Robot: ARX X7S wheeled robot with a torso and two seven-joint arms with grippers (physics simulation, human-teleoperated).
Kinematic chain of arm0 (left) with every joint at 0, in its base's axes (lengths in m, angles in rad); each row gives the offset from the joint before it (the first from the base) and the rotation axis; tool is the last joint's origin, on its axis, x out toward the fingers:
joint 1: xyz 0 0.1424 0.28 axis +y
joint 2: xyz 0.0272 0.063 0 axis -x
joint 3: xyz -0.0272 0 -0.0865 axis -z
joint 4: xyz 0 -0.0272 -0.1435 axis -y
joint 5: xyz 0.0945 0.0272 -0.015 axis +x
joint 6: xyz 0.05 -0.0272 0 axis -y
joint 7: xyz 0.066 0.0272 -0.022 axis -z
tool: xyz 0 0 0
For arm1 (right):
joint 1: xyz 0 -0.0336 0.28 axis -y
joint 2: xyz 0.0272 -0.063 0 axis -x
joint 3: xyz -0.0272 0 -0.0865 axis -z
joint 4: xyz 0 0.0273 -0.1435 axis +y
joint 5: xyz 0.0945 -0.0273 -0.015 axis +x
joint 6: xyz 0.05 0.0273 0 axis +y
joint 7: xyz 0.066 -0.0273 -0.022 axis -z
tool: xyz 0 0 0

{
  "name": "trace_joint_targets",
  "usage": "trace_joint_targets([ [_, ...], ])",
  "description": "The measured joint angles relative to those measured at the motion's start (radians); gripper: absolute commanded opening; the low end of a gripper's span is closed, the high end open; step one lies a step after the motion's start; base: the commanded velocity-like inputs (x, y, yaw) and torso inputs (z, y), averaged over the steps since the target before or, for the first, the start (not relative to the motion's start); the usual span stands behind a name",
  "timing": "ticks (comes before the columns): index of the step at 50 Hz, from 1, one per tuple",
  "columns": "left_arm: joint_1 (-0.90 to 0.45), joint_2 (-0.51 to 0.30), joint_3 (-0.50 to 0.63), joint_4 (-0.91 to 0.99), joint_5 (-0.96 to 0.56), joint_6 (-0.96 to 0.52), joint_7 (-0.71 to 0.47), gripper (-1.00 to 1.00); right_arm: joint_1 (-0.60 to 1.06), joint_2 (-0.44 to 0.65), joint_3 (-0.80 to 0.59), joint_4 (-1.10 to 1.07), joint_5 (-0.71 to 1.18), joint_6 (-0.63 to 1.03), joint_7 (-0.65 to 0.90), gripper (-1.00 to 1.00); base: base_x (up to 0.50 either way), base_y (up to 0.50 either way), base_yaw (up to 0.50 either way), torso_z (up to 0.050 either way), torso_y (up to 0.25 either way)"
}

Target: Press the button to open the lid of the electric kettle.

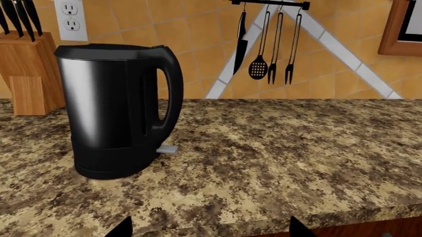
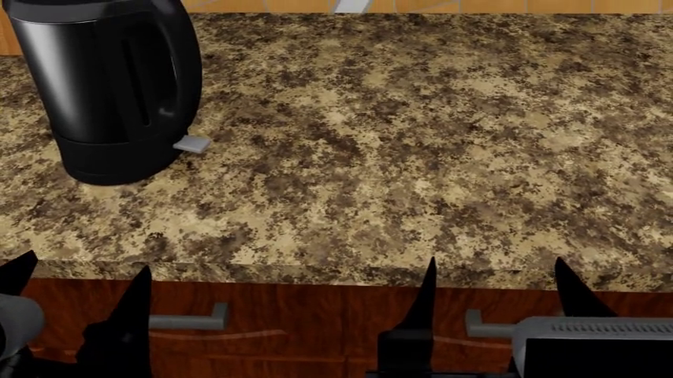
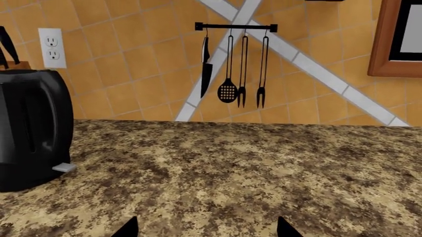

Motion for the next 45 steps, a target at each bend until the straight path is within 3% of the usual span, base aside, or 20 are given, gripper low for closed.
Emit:
trace_joint_targets([
  [8, -0.044, -0.001, -0.045, -0.009, -0.144, -0.048, -0.135, 1.00, 0.005, 0.039, -0.010, -0.006, 0.040, -0.028, 0.052, 1.00, 0.19, 0.00, 0.00, 0.000, 0.000],
  [22, -0.125, -0.019, -0.057, -0.035, -0.369, -0.098, -0.354, 1.00, 0.002, 0.092, -0.064, -0.003, 0.041, -0.081, 0.096, 1.00, 0.46, 0.00, 0.00, 0.000, 0.000],
  [31, -0.151, -0.037, -0.051, -0.040, -0.445, -0.102, -0.428, 1.00, 0.003, 0.113, -0.090, 0.002, 0.047, -0.102, 0.114, 1.00, 0.50, 0.00, 0.00, 0.000, 0.000],
  [45, -0.145, -0.052, -0.052, -0.031, -0.447, -0.092, -0.422, 1.00, 0.002, 0.132, -0.131, 0.016, 0.042, -0.131, 0.130, 1.00, 0.27, 0.00, 0.00, 0.000, 0.001],
])
